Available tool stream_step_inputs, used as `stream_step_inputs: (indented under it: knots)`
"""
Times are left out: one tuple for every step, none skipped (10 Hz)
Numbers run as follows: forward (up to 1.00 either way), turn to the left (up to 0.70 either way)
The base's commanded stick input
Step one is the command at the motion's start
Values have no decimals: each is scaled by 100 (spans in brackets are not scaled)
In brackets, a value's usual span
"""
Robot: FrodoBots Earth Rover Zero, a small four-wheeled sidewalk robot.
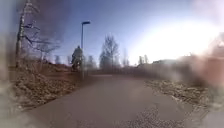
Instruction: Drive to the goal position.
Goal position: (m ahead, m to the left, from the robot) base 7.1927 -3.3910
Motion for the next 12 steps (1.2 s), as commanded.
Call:
stream_step_inputs:
  knots:
    - [70, 0]
    - [70, 0]
    - [70, 0]
    - [70, 0]
    - [70, 0]
    - [70, 0]
    - [70, 0]
    - [70, 0]
    - [70, 0]
    - [70, 0]
    - [70, 0]
    - [70, 0]
